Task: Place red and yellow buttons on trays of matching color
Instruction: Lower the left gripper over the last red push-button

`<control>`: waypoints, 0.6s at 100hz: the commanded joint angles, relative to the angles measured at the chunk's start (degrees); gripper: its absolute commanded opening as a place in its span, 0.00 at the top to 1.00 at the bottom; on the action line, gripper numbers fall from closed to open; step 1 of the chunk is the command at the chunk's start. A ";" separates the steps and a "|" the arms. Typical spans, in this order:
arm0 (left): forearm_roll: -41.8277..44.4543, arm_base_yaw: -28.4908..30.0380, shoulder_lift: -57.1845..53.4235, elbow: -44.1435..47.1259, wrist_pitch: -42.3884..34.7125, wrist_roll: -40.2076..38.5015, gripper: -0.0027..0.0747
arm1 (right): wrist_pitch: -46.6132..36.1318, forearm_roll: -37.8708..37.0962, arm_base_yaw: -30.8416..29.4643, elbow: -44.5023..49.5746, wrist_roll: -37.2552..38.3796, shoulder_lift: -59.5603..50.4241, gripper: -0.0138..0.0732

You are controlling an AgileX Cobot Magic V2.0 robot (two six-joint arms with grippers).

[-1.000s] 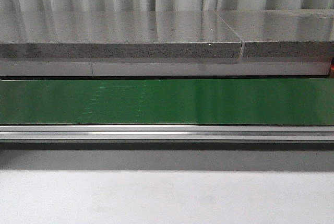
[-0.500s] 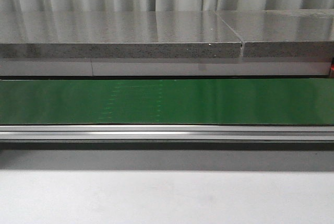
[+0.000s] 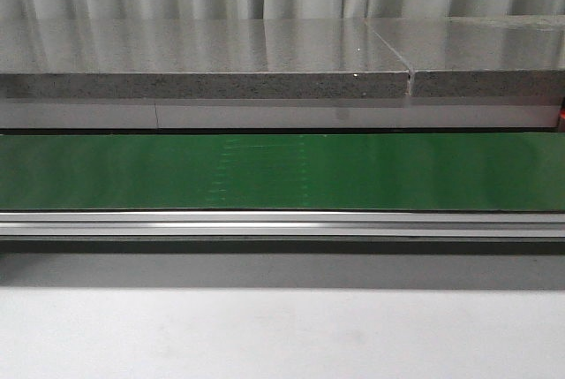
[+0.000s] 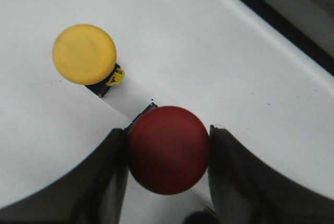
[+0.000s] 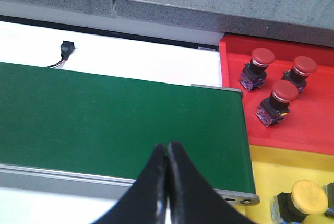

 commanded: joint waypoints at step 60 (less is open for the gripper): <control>-14.31 -1.23 -17.26 2.68 11.60 18.86 0.82 | -4.07 -0.29 0.04 -1.45 -0.54 0.10 0.92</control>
